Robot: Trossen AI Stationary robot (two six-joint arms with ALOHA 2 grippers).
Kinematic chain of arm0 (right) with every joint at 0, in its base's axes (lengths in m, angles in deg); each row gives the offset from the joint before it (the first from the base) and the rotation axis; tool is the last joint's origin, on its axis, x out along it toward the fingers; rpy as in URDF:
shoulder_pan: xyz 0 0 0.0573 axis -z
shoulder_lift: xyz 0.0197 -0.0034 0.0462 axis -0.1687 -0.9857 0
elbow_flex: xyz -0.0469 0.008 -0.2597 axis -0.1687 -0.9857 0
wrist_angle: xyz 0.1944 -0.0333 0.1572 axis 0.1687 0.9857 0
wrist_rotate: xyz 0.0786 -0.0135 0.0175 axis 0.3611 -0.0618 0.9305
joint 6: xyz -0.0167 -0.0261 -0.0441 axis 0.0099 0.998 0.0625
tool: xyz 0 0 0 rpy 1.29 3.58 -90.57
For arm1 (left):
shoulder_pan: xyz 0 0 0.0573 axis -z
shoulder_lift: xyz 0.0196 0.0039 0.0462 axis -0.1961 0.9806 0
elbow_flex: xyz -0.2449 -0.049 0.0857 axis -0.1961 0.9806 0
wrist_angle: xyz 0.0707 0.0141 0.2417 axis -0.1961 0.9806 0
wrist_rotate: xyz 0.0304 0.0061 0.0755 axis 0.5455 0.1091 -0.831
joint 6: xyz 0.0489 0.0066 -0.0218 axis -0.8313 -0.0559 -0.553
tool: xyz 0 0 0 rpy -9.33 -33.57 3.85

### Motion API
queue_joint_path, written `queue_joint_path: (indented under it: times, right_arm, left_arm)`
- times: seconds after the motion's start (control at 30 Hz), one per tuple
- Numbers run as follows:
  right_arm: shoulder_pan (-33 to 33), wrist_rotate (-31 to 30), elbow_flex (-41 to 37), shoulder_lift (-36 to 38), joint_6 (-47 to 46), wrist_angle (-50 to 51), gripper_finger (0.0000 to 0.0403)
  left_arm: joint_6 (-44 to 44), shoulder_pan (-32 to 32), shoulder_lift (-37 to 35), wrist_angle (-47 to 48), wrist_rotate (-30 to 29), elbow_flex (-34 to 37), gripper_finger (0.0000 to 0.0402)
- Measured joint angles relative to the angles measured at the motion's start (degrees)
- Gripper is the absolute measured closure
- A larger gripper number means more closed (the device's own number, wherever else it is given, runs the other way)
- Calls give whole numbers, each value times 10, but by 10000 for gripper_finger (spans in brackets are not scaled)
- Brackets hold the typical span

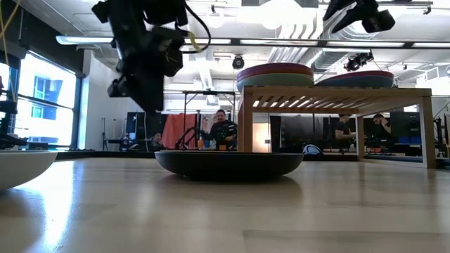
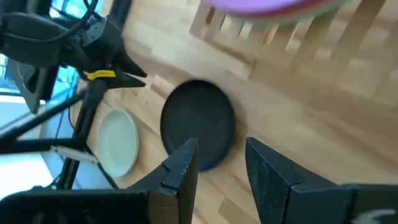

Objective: Place and stack plates onto a shelf
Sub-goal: Stack the bottom left white plate on the pink plate

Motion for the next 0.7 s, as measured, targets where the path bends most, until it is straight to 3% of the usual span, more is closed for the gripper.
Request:
queue_joint_path:
  times: [0.2,0.5,0.7]
  right_arm:
    - [-68,-19,0,-37,-32,-2,289]
    - [-153,-37,0,-86,-58,-50,289]
    - [-187,-70,0,-109,-69,-104,289]
  left_arm:
    - [-72,65,1,31,67,0,305]
    - [-272,165,1,79,63,0,305]
    - [-383,218,1,79,14,0,305]
